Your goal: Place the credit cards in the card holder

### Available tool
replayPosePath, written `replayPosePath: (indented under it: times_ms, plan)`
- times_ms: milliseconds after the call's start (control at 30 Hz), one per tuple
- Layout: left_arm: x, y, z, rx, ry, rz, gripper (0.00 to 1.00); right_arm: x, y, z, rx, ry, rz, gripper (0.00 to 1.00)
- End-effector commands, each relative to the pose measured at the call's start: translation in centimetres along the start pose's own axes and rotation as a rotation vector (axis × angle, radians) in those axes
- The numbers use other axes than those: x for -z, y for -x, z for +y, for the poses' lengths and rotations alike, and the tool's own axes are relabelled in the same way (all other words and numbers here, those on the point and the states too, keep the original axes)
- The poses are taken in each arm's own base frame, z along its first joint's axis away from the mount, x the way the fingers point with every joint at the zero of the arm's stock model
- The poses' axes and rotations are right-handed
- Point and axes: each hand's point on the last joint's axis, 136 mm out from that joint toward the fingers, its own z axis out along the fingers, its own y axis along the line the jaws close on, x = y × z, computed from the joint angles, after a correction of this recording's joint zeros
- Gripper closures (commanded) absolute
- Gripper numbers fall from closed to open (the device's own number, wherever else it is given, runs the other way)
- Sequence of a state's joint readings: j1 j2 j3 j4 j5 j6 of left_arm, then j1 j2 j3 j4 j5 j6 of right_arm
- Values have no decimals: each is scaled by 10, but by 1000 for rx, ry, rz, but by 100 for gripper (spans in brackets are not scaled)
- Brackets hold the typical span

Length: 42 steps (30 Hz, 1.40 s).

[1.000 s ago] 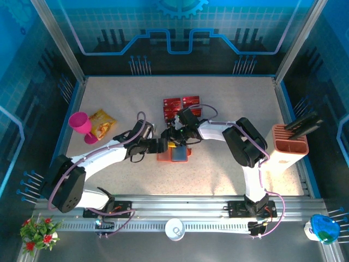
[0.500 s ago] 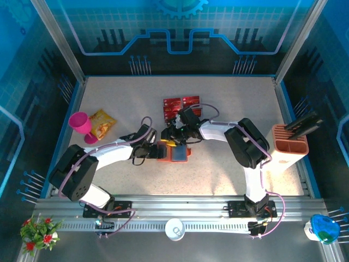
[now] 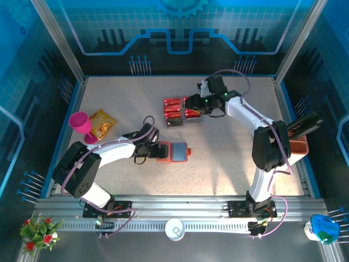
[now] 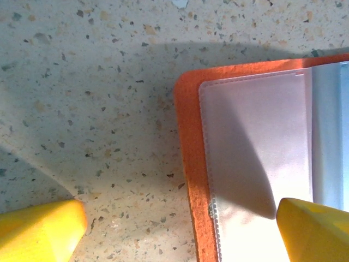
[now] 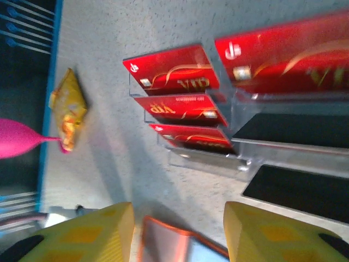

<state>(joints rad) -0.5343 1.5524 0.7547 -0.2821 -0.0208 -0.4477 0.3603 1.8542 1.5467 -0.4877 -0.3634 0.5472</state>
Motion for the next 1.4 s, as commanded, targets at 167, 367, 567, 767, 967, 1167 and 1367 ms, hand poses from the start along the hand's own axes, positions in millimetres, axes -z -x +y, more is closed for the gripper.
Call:
replayPosePath:
  times_ms: [167, 367, 567, 767, 967, 1167, 1367]
  plan:
    - [-23, -15, 9, 9, 43, 50, 5, -7, -39, -51, 286, -303, 229, 53]
    - [-26, -18, 10, 8, 45, 62, 5, -15, -59, -50, 377, -344, 291, 52]
    - [-27, -16, 7, 10, 38, 63, 5, -21, -71, -63, 481, -431, 353, 51]
    - [-30, -16, 4, 8, 24, 76, 5, -27, -75, -67, 567, -486, 380, 51]
    - [-30, -14, 2, 12, 19, 75, 5, -37, -76, -72, 623, -527, 407, 50]
    - [-31, -14, 1, 15, 17, 77, 5, -45, -62, -77, 646, -569, 401, 50]
    - [-31, -14, 1, 14, 18, 80, 5, -54, -52, -79, 641, -578, 399, 50]
